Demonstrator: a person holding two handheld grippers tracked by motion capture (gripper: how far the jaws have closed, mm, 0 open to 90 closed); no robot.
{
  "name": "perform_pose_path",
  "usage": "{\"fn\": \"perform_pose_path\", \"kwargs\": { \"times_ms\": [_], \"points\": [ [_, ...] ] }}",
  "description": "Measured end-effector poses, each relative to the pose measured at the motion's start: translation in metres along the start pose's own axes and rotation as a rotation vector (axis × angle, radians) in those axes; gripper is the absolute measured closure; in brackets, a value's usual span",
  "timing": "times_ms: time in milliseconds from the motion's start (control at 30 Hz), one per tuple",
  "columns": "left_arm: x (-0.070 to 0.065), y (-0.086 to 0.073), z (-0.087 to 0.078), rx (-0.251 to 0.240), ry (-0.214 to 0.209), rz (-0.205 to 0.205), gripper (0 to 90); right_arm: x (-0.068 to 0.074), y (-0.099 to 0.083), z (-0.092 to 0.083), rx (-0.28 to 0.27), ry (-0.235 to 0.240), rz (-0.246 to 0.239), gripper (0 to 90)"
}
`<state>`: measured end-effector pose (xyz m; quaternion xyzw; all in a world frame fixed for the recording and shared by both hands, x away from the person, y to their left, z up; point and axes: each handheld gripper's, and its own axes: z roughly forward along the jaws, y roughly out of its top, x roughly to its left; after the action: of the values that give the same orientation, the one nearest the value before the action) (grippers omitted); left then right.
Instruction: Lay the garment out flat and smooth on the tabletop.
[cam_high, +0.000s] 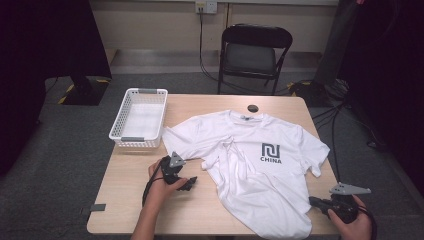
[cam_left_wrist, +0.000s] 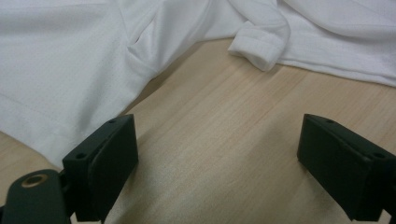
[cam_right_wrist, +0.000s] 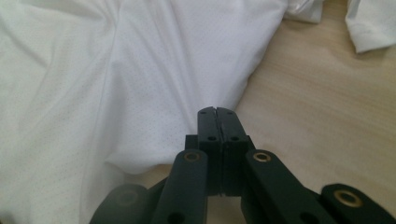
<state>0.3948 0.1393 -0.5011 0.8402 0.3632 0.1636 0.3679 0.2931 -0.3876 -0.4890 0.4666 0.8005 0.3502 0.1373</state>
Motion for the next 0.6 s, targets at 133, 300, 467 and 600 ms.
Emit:
{"fn": "perform_pose_path", "kwargs": {
  "times_ms": [133, 300, 467, 600],
  "points": [
    [0.0, 0.0, 0.0, 0.0, 0.0, 0.0, 11.7, 0.004, -0.007, -0.007, 0.004, 0.004, 0.0, 89.7],
    [0.0, 0.0, 0.0, 0.001, 0.0, 0.0, 11.7, 0.008, -0.011, -0.012, 0.026, 0.014, -0.004, 89.7],
    [0.0, 0.0, 0.0, 0.0, 0.0, 0.0, 11.7, 0.011, -0.017, -0.018, 0.041, 0.025, -0.01, 89.7],
    [0.0, 0.0, 0.0, 0.001, 0.0, 0.0, 11.7, 0.013, -0.019, -0.023, 0.06, 0.023, -0.02, 89.7]
  ]
}}
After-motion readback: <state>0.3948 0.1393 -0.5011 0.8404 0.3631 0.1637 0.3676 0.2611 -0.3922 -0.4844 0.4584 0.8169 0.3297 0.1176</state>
